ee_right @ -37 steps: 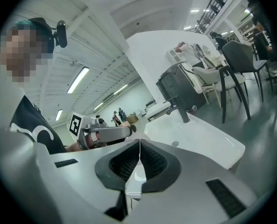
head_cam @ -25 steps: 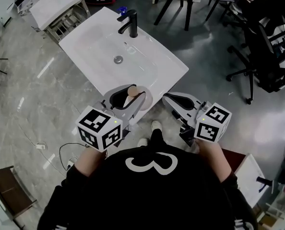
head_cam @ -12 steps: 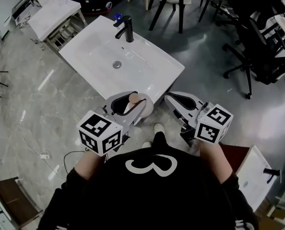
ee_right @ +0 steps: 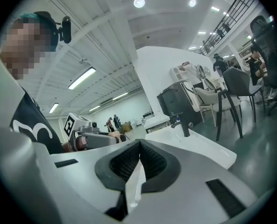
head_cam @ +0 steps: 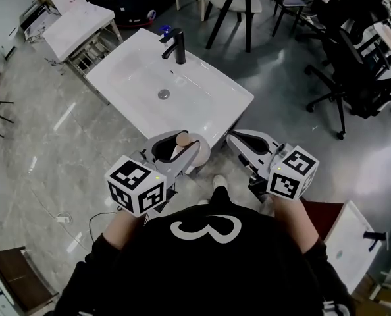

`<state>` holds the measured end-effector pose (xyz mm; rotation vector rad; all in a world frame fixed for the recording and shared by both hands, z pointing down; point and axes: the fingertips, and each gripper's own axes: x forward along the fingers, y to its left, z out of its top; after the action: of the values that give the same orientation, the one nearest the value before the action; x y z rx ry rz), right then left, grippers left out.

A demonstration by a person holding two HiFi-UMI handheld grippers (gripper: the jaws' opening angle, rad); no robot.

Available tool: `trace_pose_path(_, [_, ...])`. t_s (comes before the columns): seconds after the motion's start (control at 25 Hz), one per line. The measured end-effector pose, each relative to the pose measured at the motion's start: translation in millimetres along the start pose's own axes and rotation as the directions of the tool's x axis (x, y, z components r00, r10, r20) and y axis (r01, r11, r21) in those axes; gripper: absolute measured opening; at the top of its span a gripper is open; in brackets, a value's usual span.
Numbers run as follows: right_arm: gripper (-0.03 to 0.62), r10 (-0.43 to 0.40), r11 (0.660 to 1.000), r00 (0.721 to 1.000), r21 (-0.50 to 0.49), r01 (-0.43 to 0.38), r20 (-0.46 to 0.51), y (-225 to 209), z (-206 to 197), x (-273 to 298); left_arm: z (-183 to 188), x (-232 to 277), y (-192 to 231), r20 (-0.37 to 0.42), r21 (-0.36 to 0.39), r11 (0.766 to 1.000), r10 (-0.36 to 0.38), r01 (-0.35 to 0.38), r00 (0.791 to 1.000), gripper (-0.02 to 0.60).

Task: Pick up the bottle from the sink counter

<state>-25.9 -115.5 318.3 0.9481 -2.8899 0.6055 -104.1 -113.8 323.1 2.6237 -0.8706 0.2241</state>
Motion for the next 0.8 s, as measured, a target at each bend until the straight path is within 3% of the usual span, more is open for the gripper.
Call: trace_pose_path(0.8, [0.014,0.026,1.000,1.000,-0.009,-0.025,0.015,16,-1,2,-1,-15,-3,0.010,-0.010,1.000,0.025,-0.025,1.000,0.150])
